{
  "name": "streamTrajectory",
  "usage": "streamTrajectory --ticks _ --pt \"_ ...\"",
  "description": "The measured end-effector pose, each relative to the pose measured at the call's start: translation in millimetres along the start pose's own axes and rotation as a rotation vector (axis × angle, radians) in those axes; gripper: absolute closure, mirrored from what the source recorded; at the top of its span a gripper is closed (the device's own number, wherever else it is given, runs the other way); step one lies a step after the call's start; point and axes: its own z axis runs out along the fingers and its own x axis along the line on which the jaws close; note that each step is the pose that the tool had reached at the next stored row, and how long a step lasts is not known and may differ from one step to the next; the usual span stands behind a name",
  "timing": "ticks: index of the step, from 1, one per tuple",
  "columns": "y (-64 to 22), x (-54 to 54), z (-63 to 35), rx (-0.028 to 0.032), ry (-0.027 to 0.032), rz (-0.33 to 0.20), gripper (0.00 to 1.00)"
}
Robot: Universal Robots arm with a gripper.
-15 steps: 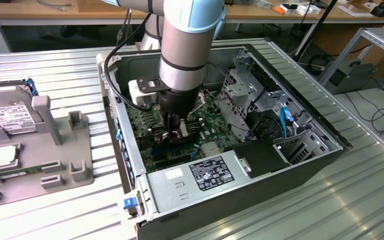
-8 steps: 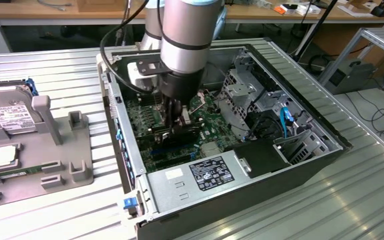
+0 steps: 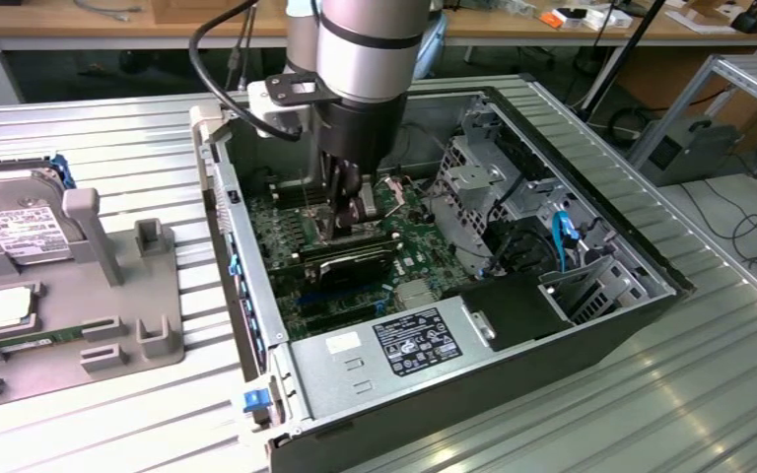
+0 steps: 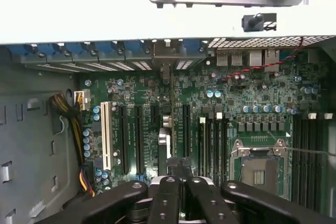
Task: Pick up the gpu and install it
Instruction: 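Insert the gpu into the slot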
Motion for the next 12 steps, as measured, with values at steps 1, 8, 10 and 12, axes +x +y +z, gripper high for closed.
streamTrajectory --ticks 1,8,10,12 --pt "0.0 0.0 -0.7 0.0001 -0.0002 0.000 0.89" --pt "-3.5 0.2 -0.8 0.0000 -0.0008 0.000 0.89" --pt "-3.6 0.2 -0.8 0.0000 -0.0009 0.000 0.89" --pt "-3.6 0.2 -0.8 0.0000 -0.0009 0.000 0.89"
